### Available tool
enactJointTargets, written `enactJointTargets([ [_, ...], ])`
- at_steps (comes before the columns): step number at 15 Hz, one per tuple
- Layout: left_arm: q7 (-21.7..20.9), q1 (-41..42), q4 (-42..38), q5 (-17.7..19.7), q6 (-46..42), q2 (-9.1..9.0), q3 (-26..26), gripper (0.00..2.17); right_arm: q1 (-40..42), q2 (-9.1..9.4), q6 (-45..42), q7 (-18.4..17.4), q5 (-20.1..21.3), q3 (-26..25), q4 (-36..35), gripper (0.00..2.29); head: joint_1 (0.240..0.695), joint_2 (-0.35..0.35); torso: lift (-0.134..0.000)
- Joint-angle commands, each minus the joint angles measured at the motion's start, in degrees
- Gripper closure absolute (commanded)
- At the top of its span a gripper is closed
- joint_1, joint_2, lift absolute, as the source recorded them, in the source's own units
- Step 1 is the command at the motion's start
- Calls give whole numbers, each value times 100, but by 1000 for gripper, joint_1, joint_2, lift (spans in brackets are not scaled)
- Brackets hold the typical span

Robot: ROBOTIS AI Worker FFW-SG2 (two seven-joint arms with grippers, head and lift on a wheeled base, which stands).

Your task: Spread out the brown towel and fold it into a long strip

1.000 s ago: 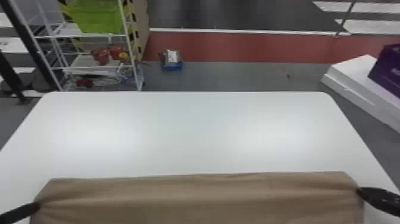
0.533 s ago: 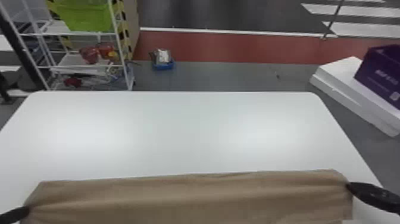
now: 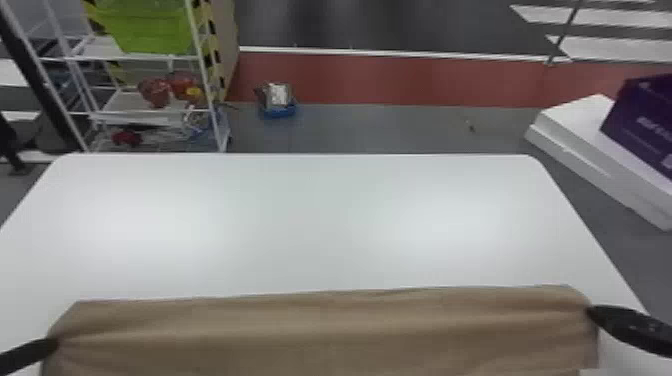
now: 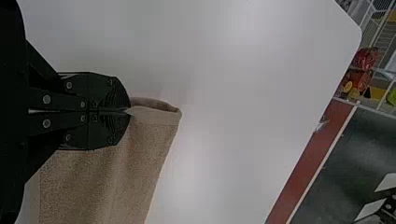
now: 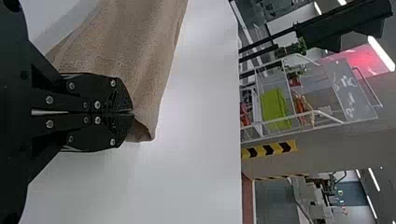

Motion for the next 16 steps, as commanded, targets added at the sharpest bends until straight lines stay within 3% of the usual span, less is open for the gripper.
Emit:
enactJointTargets([
  [1,15,-81,-28,-52,7,3,-74,1595,-33,0,23,28,21,-9,-14,1420,695,-71,-123],
  [9,208,-274,271,-466,7,47,-408,1595,-236,105,-206,28,302,149,144,1416,695,-62,-123],
  [11,208,-301,306,-536,7,47,-443,1595,-253,202,-364,28,452,193,144,1409,695,-57,-123],
  [16,217,-292,315,-747,7,64,-531,1592,-297,220,-381,28,548,246,188,1403,695,-36,-123],
])
